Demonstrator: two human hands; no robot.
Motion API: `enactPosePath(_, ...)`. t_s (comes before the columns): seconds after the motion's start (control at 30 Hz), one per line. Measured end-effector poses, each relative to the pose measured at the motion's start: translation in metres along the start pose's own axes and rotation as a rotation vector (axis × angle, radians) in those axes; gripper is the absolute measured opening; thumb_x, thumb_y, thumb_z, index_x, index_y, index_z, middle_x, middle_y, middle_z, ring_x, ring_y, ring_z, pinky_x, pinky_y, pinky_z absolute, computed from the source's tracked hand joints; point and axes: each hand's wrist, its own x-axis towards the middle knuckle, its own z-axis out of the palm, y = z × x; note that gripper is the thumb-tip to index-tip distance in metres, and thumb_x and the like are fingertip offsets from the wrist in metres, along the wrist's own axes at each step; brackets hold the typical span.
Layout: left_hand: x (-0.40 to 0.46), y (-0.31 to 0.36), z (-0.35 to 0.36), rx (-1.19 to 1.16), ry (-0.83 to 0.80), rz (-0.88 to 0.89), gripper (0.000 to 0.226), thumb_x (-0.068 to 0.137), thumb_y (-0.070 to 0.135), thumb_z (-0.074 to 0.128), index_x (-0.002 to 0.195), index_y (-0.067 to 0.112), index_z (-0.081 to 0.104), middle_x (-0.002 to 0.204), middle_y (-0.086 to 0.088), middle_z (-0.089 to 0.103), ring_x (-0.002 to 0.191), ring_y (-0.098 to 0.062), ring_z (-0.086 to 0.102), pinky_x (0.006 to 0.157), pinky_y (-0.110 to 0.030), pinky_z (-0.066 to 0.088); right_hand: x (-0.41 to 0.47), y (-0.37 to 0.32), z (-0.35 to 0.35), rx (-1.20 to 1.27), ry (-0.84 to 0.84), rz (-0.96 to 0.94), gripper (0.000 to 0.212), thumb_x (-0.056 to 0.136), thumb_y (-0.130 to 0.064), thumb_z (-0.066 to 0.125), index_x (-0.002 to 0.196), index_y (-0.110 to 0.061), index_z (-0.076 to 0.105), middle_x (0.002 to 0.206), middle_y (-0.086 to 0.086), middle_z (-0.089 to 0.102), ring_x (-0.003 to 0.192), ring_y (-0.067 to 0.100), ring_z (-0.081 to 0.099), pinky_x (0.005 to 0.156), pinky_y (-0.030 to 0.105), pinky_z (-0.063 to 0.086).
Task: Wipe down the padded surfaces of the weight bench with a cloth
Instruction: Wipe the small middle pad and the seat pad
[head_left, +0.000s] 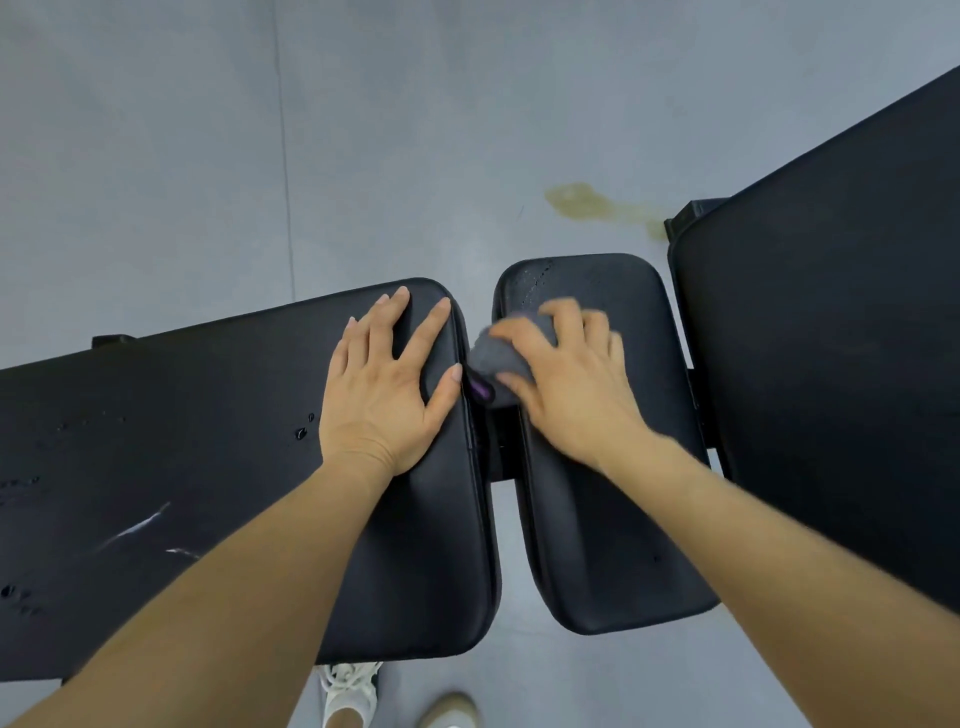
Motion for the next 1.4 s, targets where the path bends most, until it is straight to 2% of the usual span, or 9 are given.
enactPosePath(0.17,-0.001,0.001,-0.001,-0.002,-0.006,0.000,0.060,0.090,0.056,0.021,0.147,0.036,0.019,0.152,-0.004,0.021,0.139,-0.022,0.019,0.117,-0.037,0.009,0.063,0.003,-0.002,-0.030,0.068,0.284,0.038,0.095,-0.042,0.042,0.131,-0.030,0.038,0.133,0.012,0.031,0.114,0.035,0.033,0.093,0.042,0.029)
enactPosePath(0.47,-0.001,-0.001,0.000,0.002,-0.005,0.005,0.060,0.091,0.056,0.022,0.147,0.035,0.020,0.151,-0.006,0.023,0.139,-0.023,0.020,0.117,-0.039,0.011,-0.023,-0.002,0.006,-0.062,0.098,0.149,0.036,0.086,-0.036,0.060,0.118,-0.021,0.053,0.113,0.016,0.048,0.093,0.036,0.047,0.076,0.044,0.041)
enactPosePath(0.73,-0.001,0.000,-0.001,0.010,-0.019,0.007,0.060,0.090,0.056,0.021,0.147,0.035,0.019,0.152,-0.006,0.022,0.140,-0.023,0.019,0.117,-0.038,0.008,0.083,0.022,-0.009,-0.062,0.018,0.432,0.042,0.097,-0.043,0.037,0.132,-0.019,0.034,0.129,0.017,0.033,0.113,0.035,0.034,0.093,0.042,0.030)
enactPosePath(0.83,0.000,-0.001,-0.001,0.004,-0.014,0.008,0.060,0.090,0.056,0.020,0.147,0.036,0.019,0.152,-0.005,0.021,0.139,-0.022,0.019,0.116,-0.037,0.007,0.083,0.024,-0.010,-0.042,0.030,0.434,0.042,0.098,-0.041,0.037,0.133,-0.018,0.033,0.130,0.018,0.032,0.113,0.036,0.034,0.094,0.043,0.030)
enactPosePath(0.97,0.000,-0.002,-0.001,0.004,-0.016,0.004,0.061,0.090,0.057,0.020,0.147,0.036,0.018,0.152,-0.005,0.020,0.139,-0.022,0.016,0.117,-0.037,0.006,0.003,0.014,0.003,-0.091,0.182,0.311,0.041,0.091,-0.040,0.042,0.123,-0.017,0.048,0.117,0.021,0.046,0.096,0.038,0.046,0.076,0.043,0.040)
enactPosePath(1.07,-0.001,0.000,-0.001,-0.007,-0.013,0.002,0.061,0.090,0.056,0.020,0.147,0.034,0.020,0.151,-0.007,0.022,0.139,-0.023,0.018,0.117,-0.039,0.009,-0.025,0.017,0.004,-0.076,0.156,0.286,0.037,0.087,-0.038,0.049,0.117,-0.016,0.053,0.109,0.022,0.050,0.087,0.038,0.049,0.069,0.043,0.043)
enactPosePath(1.17,0.000,0.000,-0.002,-0.014,-0.015,0.002,0.061,0.090,0.055,0.021,0.147,0.033,0.022,0.151,-0.008,0.023,0.139,-0.024,0.019,0.117,-0.039,0.010,0.001,0.027,0.000,-0.110,0.159,0.319,0.039,0.089,-0.036,0.053,0.121,-0.014,0.053,0.114,0.024,0.048,0.093,0.040,0.047,0.074,0.045,0.041)
enactPosePath(1.27,0.000,0.000,-0.001,-0.005,-0.016,-0.001,0.061,0.090,0.056,0.020,0.147,0.034,0.020,0.151,-0.006,0.022,0.139,-0.023,0.019,0.117,-0.039,0.009,0.039,0.037,-0.006,-0.151,0.096,0.440,0.043,0.095,-0.041,0.044,0.131,-0.017,0.040,0.125,0.022,0.039,0.107,0.038,0.040,0.086,0.045,0.036)
enactPosePath(1.4,0.000,-0.002,-0.001,0.002,-0.007,-0.003,0.060,0.090,0.056,0.021,0.147,0.035,0.020,0.152,-0.006,0.022,0.139,-0.023,0.019,0.116,-0.037,0.008,0.059,0.039,-0.010,-0.135,0.085,0.464,0.046,0.096,-0.043,0.039,0.134,-0.016,0.035,0.126,0.022,0.036,0.109,0.038,0.039,0.088,0.046,0.036)
